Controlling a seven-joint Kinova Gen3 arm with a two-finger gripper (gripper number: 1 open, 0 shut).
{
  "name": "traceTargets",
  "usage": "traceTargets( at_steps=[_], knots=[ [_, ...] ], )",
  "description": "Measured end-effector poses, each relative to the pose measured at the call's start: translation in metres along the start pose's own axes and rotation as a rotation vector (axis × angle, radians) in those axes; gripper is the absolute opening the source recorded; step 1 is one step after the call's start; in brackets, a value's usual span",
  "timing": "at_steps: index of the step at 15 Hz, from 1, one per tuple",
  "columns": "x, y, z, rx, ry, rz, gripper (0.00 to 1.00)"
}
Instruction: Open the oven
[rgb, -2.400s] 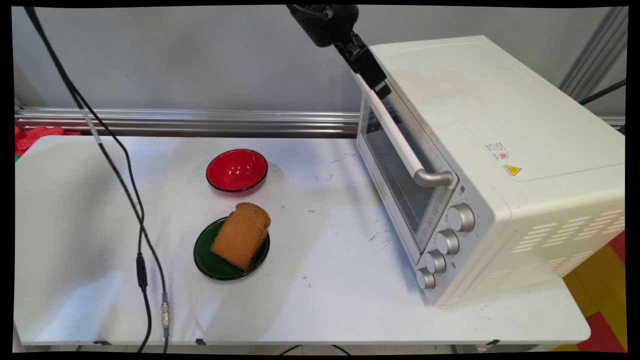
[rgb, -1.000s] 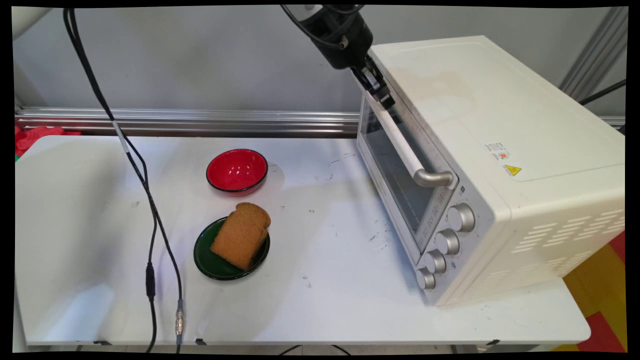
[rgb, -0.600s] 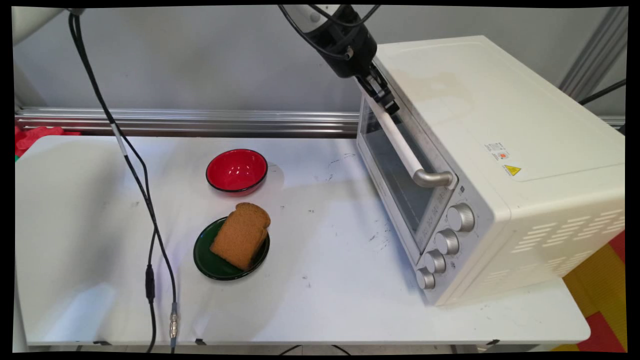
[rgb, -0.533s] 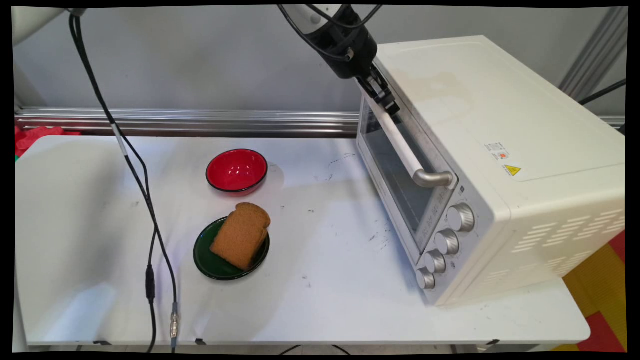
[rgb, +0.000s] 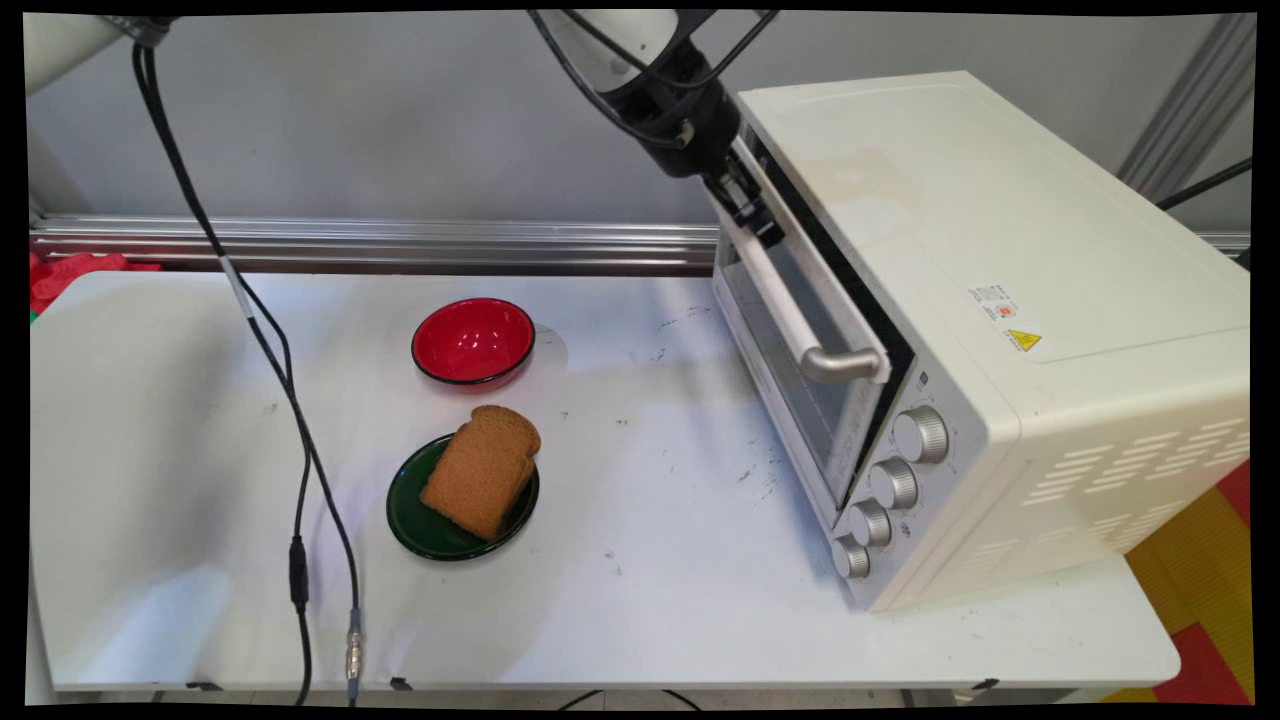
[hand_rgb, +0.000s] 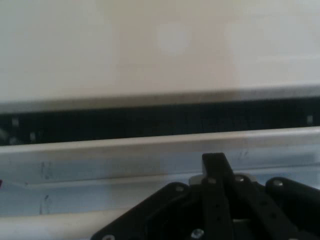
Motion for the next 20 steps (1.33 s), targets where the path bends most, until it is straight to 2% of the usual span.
traceTargets(
  at_steps=[11, 20],
  knots=[
    [-0.056, -0.005, -0.002, -0.006, -0.080, -0.006, 0.00],
    [-0.100, -0.007, 0.003, -0.031, -0.101, -0.018, 0.00]
  ],
)
